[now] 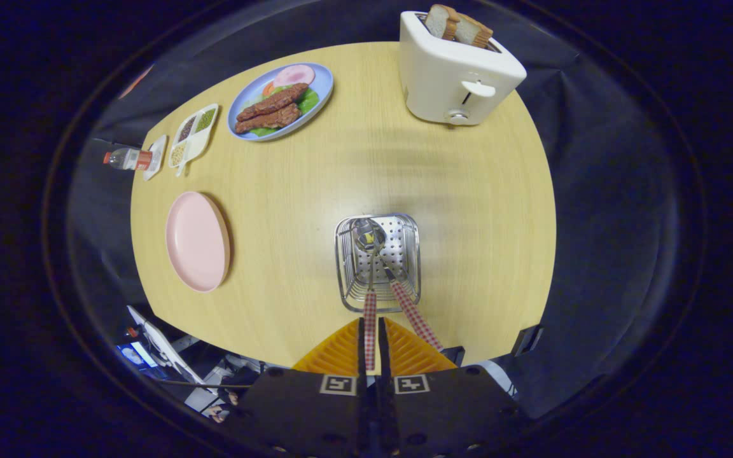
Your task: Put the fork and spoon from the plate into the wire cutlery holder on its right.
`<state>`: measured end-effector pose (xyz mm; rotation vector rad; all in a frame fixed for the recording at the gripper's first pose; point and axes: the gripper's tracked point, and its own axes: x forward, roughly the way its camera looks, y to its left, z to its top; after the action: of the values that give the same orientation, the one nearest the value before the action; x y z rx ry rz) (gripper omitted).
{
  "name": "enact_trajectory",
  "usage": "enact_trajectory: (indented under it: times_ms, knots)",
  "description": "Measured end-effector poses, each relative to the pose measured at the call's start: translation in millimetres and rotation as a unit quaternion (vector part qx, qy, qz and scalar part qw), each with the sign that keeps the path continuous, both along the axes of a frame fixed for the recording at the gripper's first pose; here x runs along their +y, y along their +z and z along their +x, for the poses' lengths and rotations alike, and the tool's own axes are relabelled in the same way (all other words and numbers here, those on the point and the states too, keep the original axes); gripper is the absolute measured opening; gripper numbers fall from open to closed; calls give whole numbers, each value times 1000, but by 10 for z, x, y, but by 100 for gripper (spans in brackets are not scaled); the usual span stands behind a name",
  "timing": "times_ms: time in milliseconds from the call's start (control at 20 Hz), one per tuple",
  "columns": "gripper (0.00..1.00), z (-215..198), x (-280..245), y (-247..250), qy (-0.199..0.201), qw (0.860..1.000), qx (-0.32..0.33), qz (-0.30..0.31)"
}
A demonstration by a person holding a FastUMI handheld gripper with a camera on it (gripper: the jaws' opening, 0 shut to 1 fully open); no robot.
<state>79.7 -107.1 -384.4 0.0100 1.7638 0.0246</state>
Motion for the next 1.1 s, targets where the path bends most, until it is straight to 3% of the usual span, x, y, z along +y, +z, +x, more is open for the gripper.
enact_trajectory:
  times_ms: [50,250,400,500,650,750,900,1100]
  knots:
    - [15,5,17,16,4,1000,-6,0]
    - [18,71,165,135,8,999,-46,12]
    - [30,99,351,264,8,996,-82,27]
    - [39,128,464,340,19,993,-112,32]
    - [71,154,640,467,44,986,-160,25]
    - [75,130,809,561,38,981,-187,27]
    - [79,235,1011,764,22,963,-267,22]
    - [81,371,1307,1244,15,918,-395,17]
